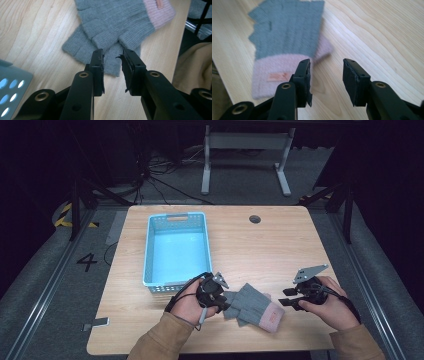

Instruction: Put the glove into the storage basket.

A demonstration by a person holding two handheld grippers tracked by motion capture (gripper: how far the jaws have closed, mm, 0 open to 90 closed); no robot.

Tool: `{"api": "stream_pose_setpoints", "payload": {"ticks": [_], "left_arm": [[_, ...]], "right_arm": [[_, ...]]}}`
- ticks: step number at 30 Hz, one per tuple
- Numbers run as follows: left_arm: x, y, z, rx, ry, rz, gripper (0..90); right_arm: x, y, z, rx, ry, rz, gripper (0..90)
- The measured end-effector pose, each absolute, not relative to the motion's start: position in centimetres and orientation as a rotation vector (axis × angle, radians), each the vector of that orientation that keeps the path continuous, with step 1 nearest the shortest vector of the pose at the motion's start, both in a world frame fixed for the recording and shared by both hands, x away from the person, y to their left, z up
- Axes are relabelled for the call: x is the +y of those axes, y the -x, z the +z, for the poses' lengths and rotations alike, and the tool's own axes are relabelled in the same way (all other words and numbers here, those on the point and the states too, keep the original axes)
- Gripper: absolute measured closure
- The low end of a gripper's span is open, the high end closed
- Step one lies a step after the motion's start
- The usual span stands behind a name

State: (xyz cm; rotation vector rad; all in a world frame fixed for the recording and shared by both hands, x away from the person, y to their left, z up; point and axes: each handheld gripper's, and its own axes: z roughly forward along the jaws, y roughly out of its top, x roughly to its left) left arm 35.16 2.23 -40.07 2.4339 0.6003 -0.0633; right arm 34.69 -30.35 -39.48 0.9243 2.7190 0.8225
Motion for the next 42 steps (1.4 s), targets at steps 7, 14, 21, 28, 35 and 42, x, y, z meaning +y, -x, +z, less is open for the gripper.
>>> {"api": "stream_pose_setpoints", "payload": {"ticks": [7, 14, 21, 28, 35, 42], "left_arm": [[2.0, -35.6, -41.3, 0.593, -2.407, -0.114, 68.6], [1.8, -35.9, -41.8, 0.591, -2.426, -0.119, 74.4], [1.3, -36.3, -42.1, 0.55, -2.488, -0.138, 80.2], [0.6, -36.5, -42.6, 0.535, -2.492, -0.127, 77.5], [0.0, -36.7, -43.2, 0.556, -2.496, -0.123, 77.2], [-0.3, -36.9, -43.7, 0.574, -2.496, -0.159, 76.8]], "right_arm": [[-31.1, -34.8, -40.1, 2.772, -0.938, 0.747, 58.2], [-31.2, -34.4, -40.7, 2.857, -0.907, 0.689, 58.5], [-31.3, -34.0, -41.3, 2.913, -0.887, 0.664, 61.8], [-30.8, -33.6, -41.8, 2.948, -0.857, 0.649, 63.6], [-30.1, -33.5, -42.5, 2.972, -0.84, 0.625, 64.3], [-30.0, -33.5, -42.5, 2.964, -0.826, 0.621, 64.9]]}}
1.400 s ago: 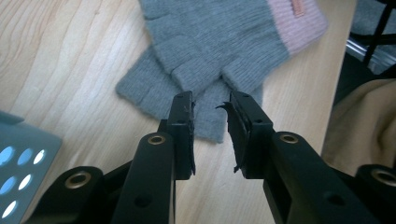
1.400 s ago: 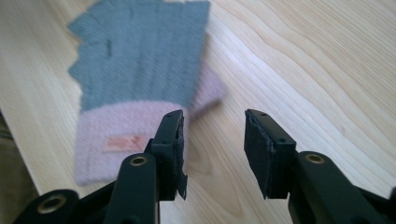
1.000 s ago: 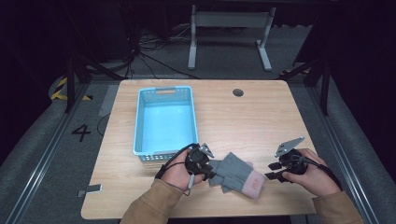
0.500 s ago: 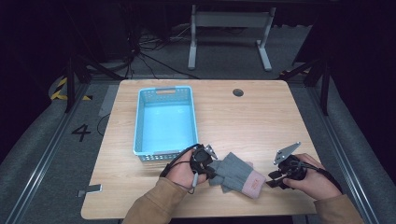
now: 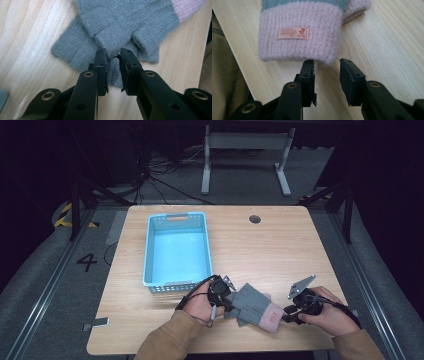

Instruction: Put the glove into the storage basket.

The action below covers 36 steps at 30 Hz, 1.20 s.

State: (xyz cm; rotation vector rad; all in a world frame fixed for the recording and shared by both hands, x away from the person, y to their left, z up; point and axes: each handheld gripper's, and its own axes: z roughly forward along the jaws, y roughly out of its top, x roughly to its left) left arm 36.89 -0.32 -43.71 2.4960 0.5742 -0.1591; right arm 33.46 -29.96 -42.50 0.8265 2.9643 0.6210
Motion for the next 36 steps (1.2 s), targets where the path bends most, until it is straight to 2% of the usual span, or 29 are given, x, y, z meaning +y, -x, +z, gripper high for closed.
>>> {"api": "stream_pose_setpoints", "payload": {"ticks": [8, 16, 24, 26, 27, 28, 30, 31, 36], "left_arm": [[-0.2, -37.3, -44.0, 0.622, -2.493, -0.147, 73.6], [-0.4, -37.5, -44.2, 0.63, -2.487, -0.202, 75.9], [-0.7, -37.2, -43.9, 0.605, -2.482, -0.179, 77.1], [-0.7, -37.1, -43.8, 0.602, -2.493, -0.164, 79.7], [-0.7, -37.1, -43.7, 0.601, -2.497, -0.165, 84.3], [-0.7, -37.1, -43.7, 0.604, -2.497, -0.161, 84.3], [-0.8, -37.1, -43.7, 0.606, -2.5, -0.152, 87.5], [-0.8, -37.1, -43.7, 0.605, -2.505, -0.145, 88.4], [-0.7, -36.8, -43.1, 0.588, -2.5, -0.139, 88.9]], "right_arm": [[-29.6, -33.4, -42.4, 2.96, -0.804, 0.617, 65.8], [-29.4, -33.4, -42.3, 2.939, -0.805, 0.614, 68.7], [-29.1, -33.2, -42.1, 2.929, -0.798, 0.612, 70.6], [-29.0, -33.2, -42.1, 2.924, -0.798, 0.606, 71.0], [-28.9, -33.2, -42.1, 2.926, -0.794, 0.605, 71.4], [-28.9, -33.2, -42.1, 2.926, -0.794, 0.605, 71.4], [-28.9, -33.2, -42.0, 2.922, -0.793, 0.605, 72.9], [-28.9, -33.1, -41.9, 2.919, -0.787, 0.609, 76.3], [-29.0, -33.1, -41.4, 2.921, -0.833, 0.612, 85.0]]}}
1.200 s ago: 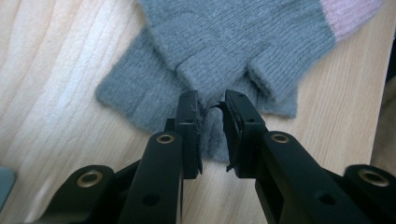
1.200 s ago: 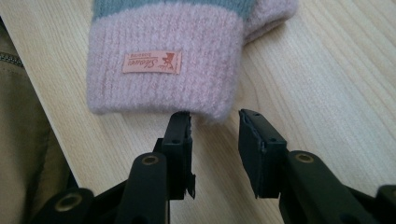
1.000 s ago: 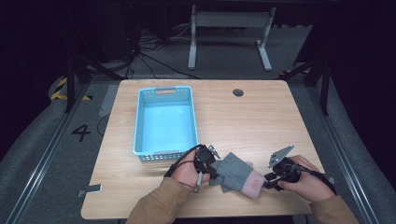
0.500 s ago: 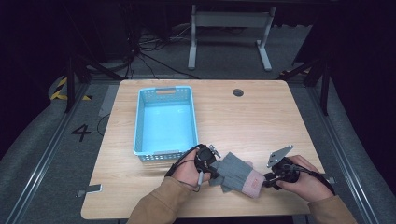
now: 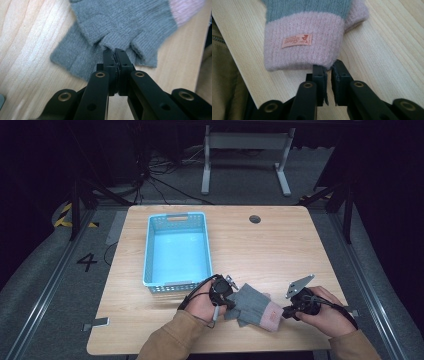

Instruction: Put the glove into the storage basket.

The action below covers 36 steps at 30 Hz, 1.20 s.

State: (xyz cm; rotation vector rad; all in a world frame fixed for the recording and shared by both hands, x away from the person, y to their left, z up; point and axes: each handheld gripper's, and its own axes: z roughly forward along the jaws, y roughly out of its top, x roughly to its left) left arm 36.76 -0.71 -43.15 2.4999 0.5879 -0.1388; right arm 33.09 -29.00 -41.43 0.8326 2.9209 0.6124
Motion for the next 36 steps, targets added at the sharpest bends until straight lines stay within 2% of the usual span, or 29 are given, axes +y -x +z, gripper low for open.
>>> {"api": "stream_pose_setpoints", "payload": {"ticks": [11, 20, 36], "left_arm": [[0.6, -35.1, -40.8, 0.574, -2.446, -0.129, 89.0], [1.7, -34.2, -40.3, 0.595, -2.436, -0.139, 89.0], [1.6, -33.1, -41.2, 0.589, -2.481, -0.202, 89.0]], "right_arm": [[-29.3, -33.4, -39.4, 2.853, -0.855, 0.705, 85.7], [-28.5, -34.4, -38.9, 2.806, -0.827, 0.762, 86.0], [-27.3, -36.6, -40.1, 2.802, -0.846, 0.802, 86.3]]}}
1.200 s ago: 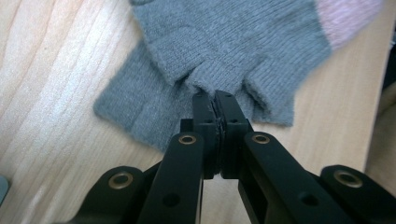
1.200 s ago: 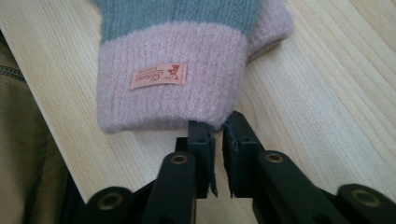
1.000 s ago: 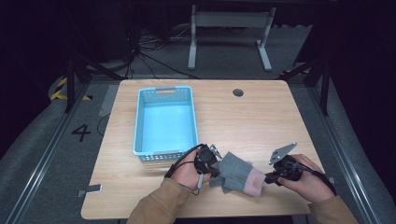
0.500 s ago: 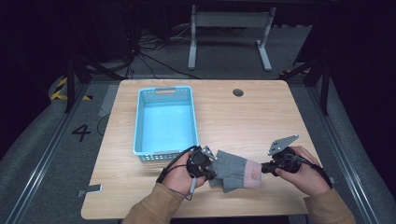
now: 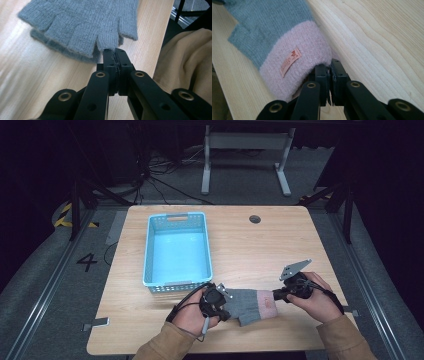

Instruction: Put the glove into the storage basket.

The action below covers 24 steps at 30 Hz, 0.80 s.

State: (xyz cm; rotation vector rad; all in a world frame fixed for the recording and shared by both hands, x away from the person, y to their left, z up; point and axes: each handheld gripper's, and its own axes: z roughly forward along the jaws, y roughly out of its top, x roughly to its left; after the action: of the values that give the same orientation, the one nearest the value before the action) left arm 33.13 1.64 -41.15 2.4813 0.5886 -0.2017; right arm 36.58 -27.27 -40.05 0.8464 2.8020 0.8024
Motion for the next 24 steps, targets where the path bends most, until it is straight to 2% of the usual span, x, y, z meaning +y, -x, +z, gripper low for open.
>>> {"api": "stream_pose_setpoints", "payload": {"ticks": [15, 19, 20, 24], "left_arm": [[1.1, -34.3, -43.4, 0.612, -2.521, -0.233, 88.9], [1.0, -34.3, -43.4, 0.61, -2.547, -0.278, 88.5], [1.0, -34.3, -43.4, 0.61, -2.547, -0.278, 87.5], [0.9, -34.2, -43.4, 0.615, -2.552, -0.237, 74.0]], "right_arm": [[-27.3, -37.5, -42.4, 2.807, -0.915, 0.78, 85.8], [-27.5, -37.5, -42.6, 2.78, -0.918, 0.799, 81.5], [-27.5, -37.5, -42.6, 2.78, -0.918, 0.799, 81.5], [-27.8, -37.5, -42.7, 2.773, -0.941, 0.775, 78.4]]}}
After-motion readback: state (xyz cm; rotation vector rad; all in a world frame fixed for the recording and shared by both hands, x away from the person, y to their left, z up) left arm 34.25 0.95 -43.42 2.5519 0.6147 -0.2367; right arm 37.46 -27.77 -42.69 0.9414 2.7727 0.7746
